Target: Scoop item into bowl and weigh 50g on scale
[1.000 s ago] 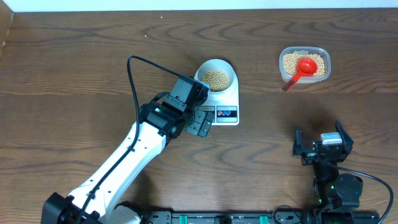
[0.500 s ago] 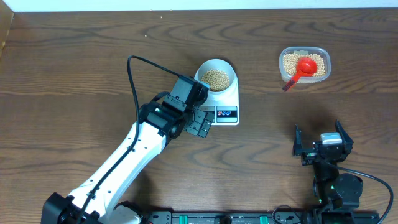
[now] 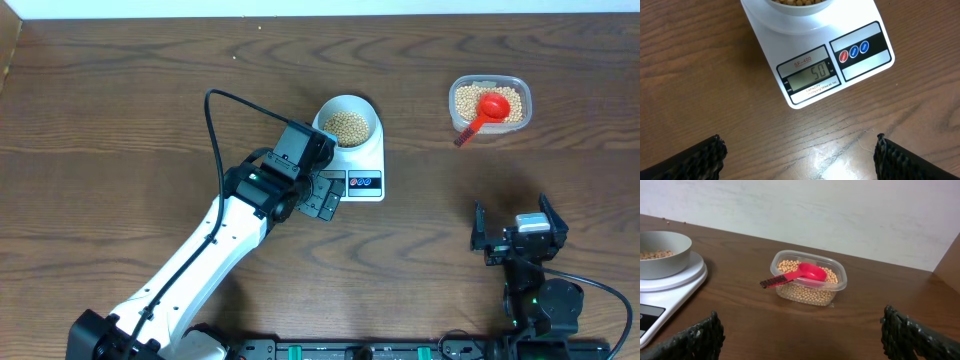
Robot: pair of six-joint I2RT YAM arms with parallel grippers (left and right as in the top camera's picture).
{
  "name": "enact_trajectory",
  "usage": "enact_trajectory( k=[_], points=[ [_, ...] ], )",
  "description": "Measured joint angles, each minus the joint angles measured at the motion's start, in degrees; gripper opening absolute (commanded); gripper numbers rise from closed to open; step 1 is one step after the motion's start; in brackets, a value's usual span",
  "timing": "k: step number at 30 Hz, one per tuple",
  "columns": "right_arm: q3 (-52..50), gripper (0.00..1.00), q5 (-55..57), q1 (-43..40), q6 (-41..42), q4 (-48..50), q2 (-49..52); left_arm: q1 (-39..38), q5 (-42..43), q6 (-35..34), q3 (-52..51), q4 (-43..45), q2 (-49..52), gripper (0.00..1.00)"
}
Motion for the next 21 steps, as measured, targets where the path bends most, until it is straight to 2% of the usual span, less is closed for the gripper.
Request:
enact_trajectory(
  k=[21],
  points=[
    [0.0,0.99,0.0,0.0,0.02,0.0,0.0,0.0,-1.25,0.0,0.0,0.37,0.0,0.96]
  ],
)
